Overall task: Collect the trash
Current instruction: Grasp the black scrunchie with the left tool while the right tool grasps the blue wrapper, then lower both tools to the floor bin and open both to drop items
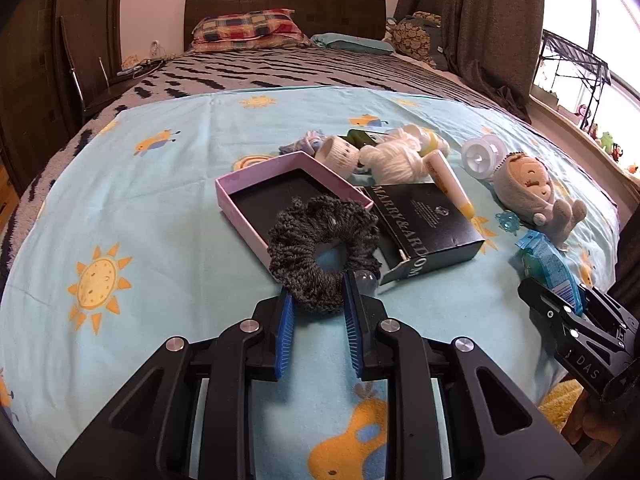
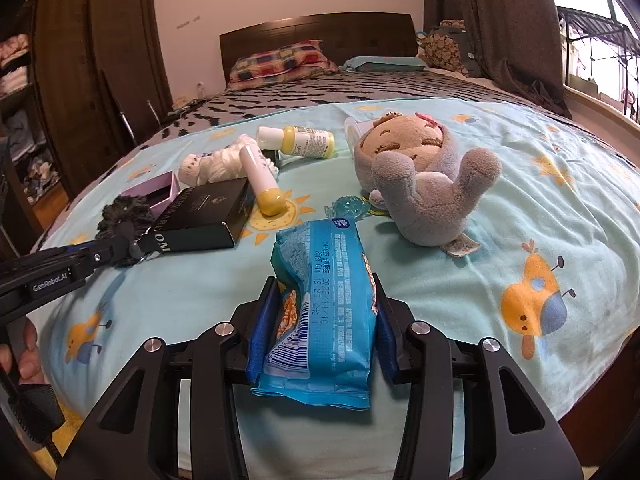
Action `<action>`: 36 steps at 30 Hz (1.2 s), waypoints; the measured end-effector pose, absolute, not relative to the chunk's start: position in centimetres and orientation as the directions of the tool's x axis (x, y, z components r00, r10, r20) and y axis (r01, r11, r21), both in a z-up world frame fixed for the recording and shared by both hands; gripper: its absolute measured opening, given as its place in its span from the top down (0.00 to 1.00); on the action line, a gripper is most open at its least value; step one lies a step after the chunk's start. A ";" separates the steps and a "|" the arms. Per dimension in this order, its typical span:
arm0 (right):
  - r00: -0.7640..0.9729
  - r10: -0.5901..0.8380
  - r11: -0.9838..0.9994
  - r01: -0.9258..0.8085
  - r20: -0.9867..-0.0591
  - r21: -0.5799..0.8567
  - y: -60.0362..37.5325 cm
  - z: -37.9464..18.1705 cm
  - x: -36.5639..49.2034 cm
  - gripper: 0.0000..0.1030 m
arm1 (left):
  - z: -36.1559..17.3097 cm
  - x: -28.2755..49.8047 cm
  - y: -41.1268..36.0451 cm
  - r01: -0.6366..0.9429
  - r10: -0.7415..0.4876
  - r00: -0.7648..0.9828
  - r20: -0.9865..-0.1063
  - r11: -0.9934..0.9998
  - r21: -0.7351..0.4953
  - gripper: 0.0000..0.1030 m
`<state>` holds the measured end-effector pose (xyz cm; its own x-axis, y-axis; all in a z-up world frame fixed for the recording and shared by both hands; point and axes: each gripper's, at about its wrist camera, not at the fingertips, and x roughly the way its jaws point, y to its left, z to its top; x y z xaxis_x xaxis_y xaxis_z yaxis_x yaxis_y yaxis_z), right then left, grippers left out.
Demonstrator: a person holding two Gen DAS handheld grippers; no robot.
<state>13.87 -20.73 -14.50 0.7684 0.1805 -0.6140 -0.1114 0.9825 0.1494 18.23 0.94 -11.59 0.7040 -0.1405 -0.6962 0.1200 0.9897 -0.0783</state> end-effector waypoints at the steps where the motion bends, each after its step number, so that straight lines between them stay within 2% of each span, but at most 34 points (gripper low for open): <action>1: 0.769 0.184 0.982 -0.116 -0.613 0.149 -20.6 -14.4 13.7 0.58 | -11.6 18.1 0.8 0.121 -0.136 0.707 -0.694 0.990 -0.070 0.83; 5: 0.768 0.221 0.974 -0.145 -0.601 0.173 -20.6 -13.7 12.4 0.59 | -10.8 16.8 0.9 0.126 -0.142 0.723 -0.676 0.989 -0.073 0.88; 14: 0.792 0.234 0.971 -0.165 -0.564 0.171 -20.7 -11.4 8.4 0.59 | -8.4 11.6 1.0 0.143 -0.148 0.766 -0.626 0.988 -0.058 0.89; 21: 0.769 0.282 0.959 -0.215 -0.573 0.183 -20.8 -11.0 4.1 0.59 | -7.2 5.3 0.6 0.211 -0.212 0.764 -0.609 0.975 -0.075 0.89; 27: 0.725 0.299 0.954 -0.236 -0.620 0.185 -20.8 -12.8 -0.1 0.59 | -9.8 0.9 -0.1 0.252 -0.251 0.701 -0.667 0.963 -0.098 0.89; 36: 0.598 0.290 0.955 -0.231 -0.748 0.186 -20.8 -18.5 -2.4 0.59 | -16.1 -2.1 -0.7 0.290 -0.297 0.547 -0.783 0.944 -0.155 0.89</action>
